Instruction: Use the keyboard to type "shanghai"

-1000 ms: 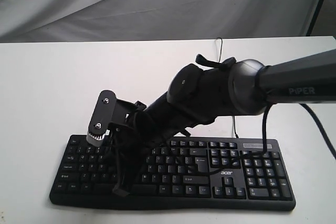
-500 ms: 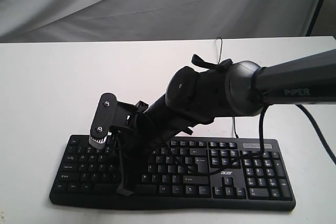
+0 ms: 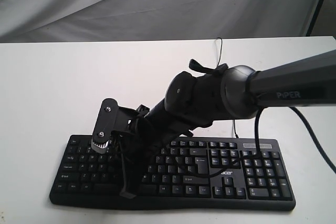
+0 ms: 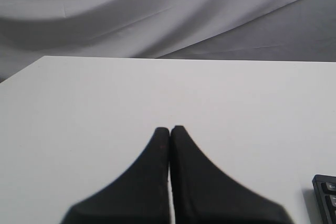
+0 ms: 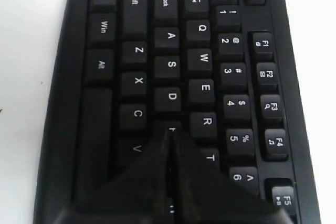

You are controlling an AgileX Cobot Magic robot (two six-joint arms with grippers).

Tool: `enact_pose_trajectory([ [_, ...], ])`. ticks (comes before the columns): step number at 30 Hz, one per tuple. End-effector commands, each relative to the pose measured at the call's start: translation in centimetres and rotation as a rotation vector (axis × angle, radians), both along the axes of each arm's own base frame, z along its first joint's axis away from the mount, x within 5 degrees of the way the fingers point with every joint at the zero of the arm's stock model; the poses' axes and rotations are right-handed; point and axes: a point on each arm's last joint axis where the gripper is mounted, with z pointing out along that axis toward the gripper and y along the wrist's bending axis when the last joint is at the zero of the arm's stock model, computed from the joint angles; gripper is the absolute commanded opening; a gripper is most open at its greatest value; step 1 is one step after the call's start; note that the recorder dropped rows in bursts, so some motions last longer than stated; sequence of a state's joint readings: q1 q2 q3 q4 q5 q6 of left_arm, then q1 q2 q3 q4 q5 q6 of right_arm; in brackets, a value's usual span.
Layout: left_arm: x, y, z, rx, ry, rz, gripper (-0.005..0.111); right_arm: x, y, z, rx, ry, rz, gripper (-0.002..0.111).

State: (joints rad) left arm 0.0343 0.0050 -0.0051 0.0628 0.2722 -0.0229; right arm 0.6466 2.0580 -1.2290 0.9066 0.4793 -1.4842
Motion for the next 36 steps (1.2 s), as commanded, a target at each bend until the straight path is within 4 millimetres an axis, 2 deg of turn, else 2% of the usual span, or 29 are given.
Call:
enact_pose_trajectory([
  [1, 0.0, 0.0, -0.1, -0.002, -0.006, -0.004, 0.001, 0.2, -0.2, 0.2, -0.003, 0.000, 0.009, 0.000],
  [28, 0.0, 0.0, -0.1, -0.002, -0.006, -0.004, 0.001, 0.2, -0.2, -0.2, -0.009, 0.007, 0.009, 0.000],
  [33, 0.0, 0.0, -0.1, -0.002, -0.006, -0.004, 0.001, 0.3, -0.2, -1.6, -0.024, 0.033, -0.001, 0.000],
  [36, 0.0, 0.0, -0.1, -0.002, -0.006, -0.004, 0.001, 0.3, -0.2, -1.4, -0.022, 0.029, -0.003, 0.000],
])
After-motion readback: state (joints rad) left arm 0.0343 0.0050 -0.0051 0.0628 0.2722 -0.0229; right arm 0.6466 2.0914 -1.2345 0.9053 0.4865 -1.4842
